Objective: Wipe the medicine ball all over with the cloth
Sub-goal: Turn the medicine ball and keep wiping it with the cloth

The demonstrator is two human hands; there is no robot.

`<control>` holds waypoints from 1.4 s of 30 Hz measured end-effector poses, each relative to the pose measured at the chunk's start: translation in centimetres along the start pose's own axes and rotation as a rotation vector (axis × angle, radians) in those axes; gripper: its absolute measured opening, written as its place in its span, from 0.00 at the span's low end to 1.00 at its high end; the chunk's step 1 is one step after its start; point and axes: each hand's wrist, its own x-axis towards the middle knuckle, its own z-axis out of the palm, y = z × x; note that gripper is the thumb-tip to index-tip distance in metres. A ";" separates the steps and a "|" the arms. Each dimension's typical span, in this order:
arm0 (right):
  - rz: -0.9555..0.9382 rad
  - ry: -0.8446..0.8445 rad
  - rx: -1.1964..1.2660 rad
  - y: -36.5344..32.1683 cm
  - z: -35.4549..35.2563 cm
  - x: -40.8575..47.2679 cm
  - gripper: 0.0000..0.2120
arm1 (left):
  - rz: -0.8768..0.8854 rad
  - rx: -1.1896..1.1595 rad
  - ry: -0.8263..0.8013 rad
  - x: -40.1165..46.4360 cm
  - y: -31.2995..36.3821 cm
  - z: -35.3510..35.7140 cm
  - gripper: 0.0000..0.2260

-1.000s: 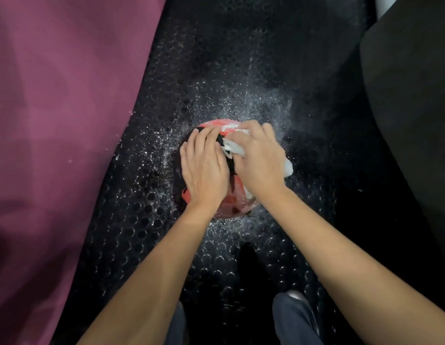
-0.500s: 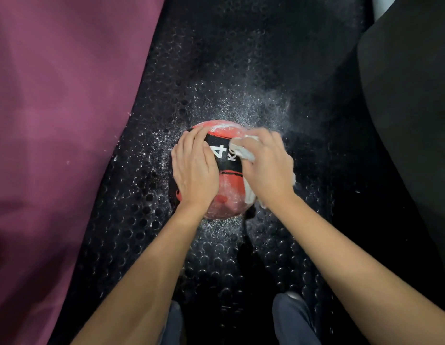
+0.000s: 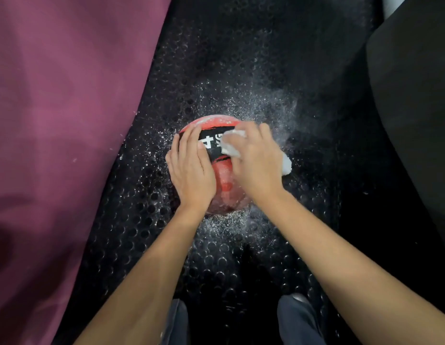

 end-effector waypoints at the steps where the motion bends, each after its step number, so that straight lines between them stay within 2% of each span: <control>1: -0.089 0.019 -0.021 -0.3 0.0 -0.5 0.12 | -0.005 -0.005 -0.001 0.1 0.0 0.0 0.26; 3: -0.179 0.038 -0.041 0.6 0.1 -1.1 0.11 | -0.005 -0.015 -0.016 0.1 -0.2 0.0 0.26; 6: -0.024 0.110 0.019 2.6 0.0 -2.0 0.16 | 0.015 -0.018 -0.008 -0.1 -0.1 0.1 0.24; 8: 0.019 0.141 0.011 1.7 0.2 -2.5 0.15 | 0.031 -0.004 0.000 -0.2 0.1 0.4 0.23; 10: -0.077 0.106 -0.034 -0.1 0.6 -2.4 0.10 | 0.041 0.006 -0.006 -0.2 0.1 0.5 0.23; 13: -0.172 0.106 -0.070 0.4 0.7 -2.3 0.11 | 0.031 -0.012 -0.031 0.0 -0.3 0.2 0.24; 16: -0.053 0.138 0.008 2.8 0.4 -3.6 0.15 | 0.028 -0.026 -0.010 -0.1 -0.6 0.0 0.24; 18: -0.025 0.146 -0.006 2.0 0.7 -3.5 0.15 | 0.027 -0.023 -0.003 -0.1 -0.2 0.2 0.24; 21: -0.143 0.143 -0.071 -0.4 1.3 -2.7 0.11 | 0.061 -0.014 -0.023 -0.2 0.0 0.3 0.24; 23: -0.201 0.133 -0.085 0.2 1.1 -2.8 0.12 | 0.070 -0.031 -0.030 -0.1 -0.3 0.1 0.24; 28: 0.001 0.172 0.009 2.4 0.7 -4.2 0.16 | 0.069 -0.042 -0.006 -0.2 -0.5 -0.1 0.23; 33: -0.061 0.127 0.027 0.0 1.0 -3.7 0.16 | 0.115 0.009 -0.062 0.1 -1.4 -0.9 0.23; 37: -0.065 0.123 0.069 -0.1 0.8 -4.5 0.17 | 0.018 0.040 -0.043 0.2 0.5 -0.8 0.22; 42: 0.022 0.044 0.080 0.7 -0.1 -3.1 0.14 | 0.124 0.168 -0.044 -0.1 1.1 0.3 0.23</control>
